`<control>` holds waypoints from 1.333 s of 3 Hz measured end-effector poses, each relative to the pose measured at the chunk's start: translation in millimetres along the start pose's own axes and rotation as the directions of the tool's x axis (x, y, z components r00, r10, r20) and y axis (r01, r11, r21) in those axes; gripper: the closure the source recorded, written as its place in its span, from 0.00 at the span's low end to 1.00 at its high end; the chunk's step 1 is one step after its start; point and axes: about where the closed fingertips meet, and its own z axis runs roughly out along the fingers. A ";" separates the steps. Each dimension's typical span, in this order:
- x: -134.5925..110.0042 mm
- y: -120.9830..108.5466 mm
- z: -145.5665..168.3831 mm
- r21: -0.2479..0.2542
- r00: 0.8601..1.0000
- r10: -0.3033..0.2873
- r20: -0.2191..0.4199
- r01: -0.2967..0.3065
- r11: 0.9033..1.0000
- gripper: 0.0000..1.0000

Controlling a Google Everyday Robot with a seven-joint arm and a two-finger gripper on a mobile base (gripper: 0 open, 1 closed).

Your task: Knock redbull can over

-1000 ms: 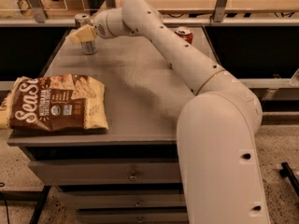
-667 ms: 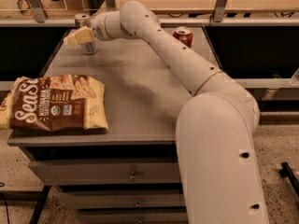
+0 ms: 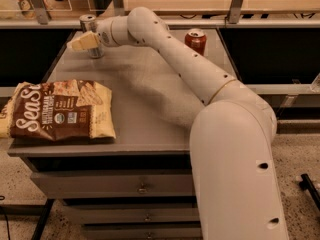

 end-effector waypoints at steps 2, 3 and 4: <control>4.3 1.5 2.4 0.002 1.000 0.010 0.022 -0.010 1.000 0.00; 1.3 3.7 1.3 0.004 0.999 0.008 0.041 -0.008 1.000 0.00; -3.2 4.7 2.2 0.007 0.998 0.009 0.062 -0.009 1.000 0.00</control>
Offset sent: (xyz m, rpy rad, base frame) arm 0.0003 -0.0041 -0.0045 0.0364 -0.0080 -0.0147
